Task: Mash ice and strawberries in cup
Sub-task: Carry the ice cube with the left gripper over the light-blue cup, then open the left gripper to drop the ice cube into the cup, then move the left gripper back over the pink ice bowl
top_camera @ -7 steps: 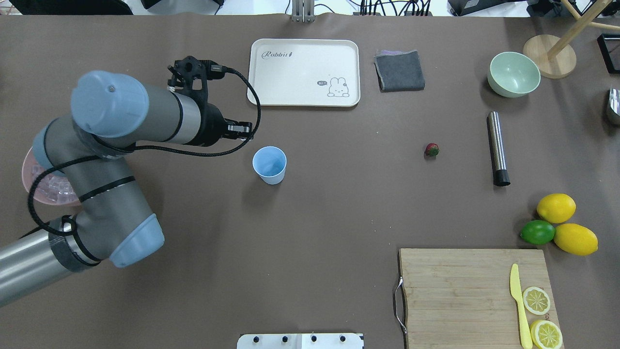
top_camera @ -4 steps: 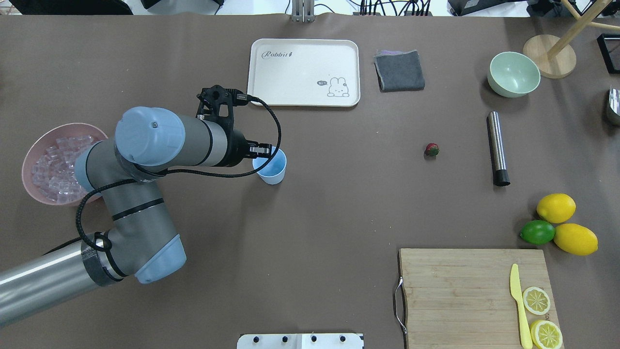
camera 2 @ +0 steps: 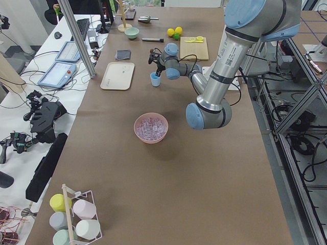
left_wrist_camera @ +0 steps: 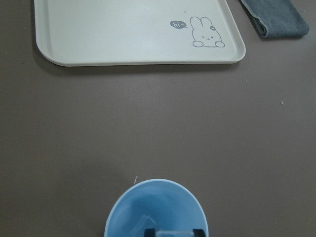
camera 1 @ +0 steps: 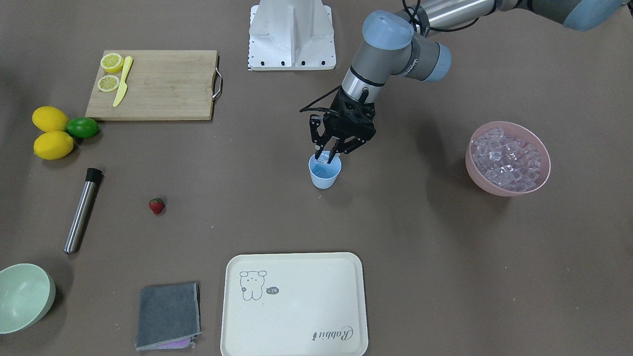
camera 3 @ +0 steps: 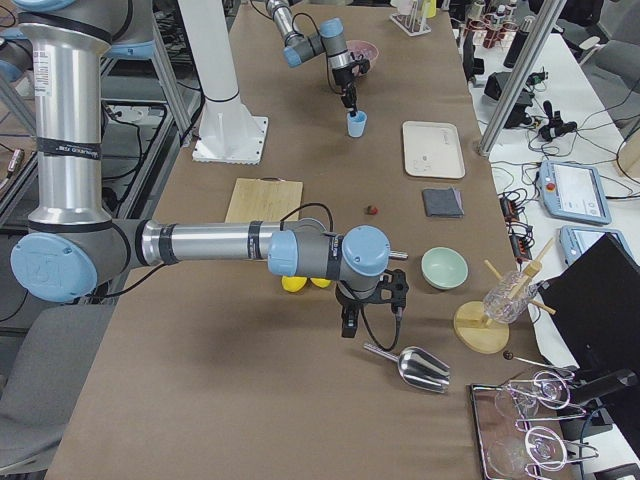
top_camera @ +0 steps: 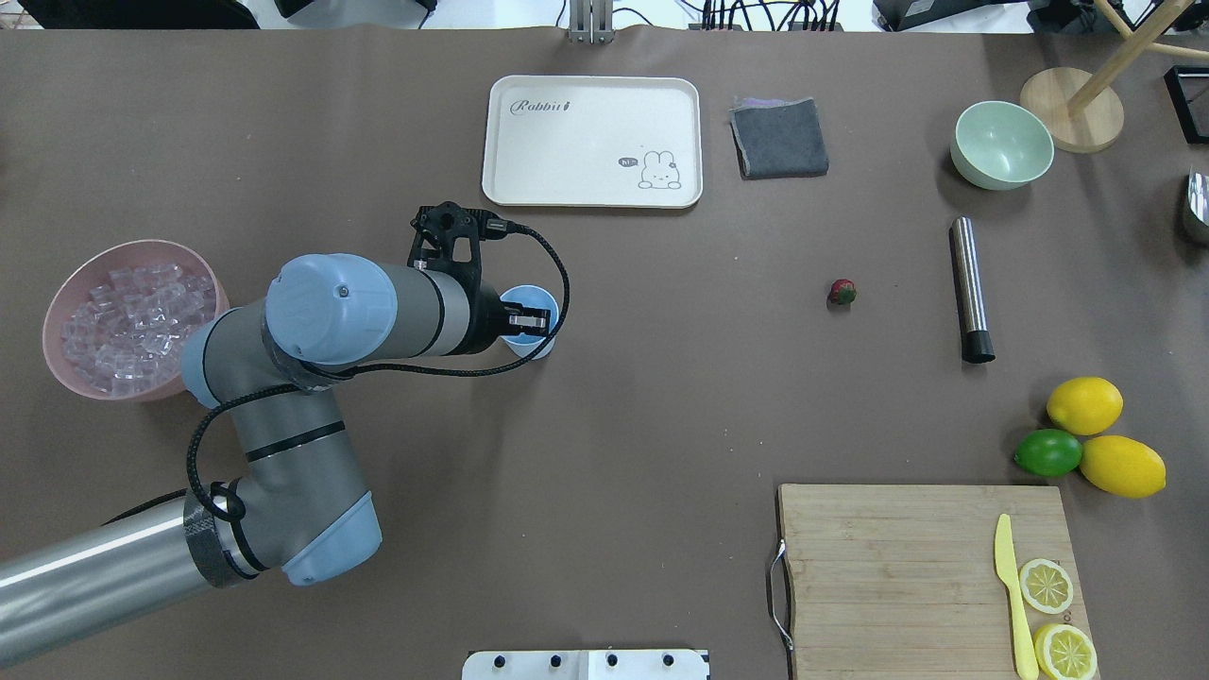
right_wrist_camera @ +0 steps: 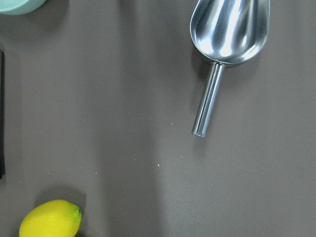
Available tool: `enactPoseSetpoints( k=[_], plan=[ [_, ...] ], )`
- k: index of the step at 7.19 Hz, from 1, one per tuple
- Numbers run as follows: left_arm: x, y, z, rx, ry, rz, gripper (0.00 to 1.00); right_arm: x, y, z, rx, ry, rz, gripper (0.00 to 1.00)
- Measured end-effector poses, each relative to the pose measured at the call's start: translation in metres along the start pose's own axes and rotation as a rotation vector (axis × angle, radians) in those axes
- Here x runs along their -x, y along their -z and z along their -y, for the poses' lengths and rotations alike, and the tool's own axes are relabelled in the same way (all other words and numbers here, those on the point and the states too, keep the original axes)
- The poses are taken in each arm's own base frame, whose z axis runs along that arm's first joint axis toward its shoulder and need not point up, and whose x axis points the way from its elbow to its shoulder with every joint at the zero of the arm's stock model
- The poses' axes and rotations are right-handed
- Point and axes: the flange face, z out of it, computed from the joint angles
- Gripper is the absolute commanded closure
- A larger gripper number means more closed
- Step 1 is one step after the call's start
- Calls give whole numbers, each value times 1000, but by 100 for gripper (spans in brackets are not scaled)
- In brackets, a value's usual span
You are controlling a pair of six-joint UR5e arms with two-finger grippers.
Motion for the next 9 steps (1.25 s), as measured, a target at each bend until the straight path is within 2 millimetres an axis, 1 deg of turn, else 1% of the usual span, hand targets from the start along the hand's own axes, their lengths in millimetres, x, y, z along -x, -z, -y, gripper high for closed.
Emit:
enactPoseSetpoints(
  k=[2,3,4,5,6,7,8,9],
  plan=[
    [-3,12,7,-7,2,-2,2,0,0,0,0,0,0,0],
    [0,27,19,5,10,24,2,0,0,0,0,0,0,0],
    [11,49,39,33,11,72,2,1,0,0,-1,1,0,0],
    [30,75,60,62,-16,142,2,1,1,0,-2,3,0,0],
    [58,100,71,88,-59,219,2,2,2,0,-4,4,0,0],
    [99,123,72,115,-84,284,2,2,2,0,-4,5,1,0],
    [145,146,68,145,-66,323,2,2,2,0,-4,5,1,0],
    [186,168,68,166,-19,348,2,2,2,0,-3,4,1,0]
  ],
)
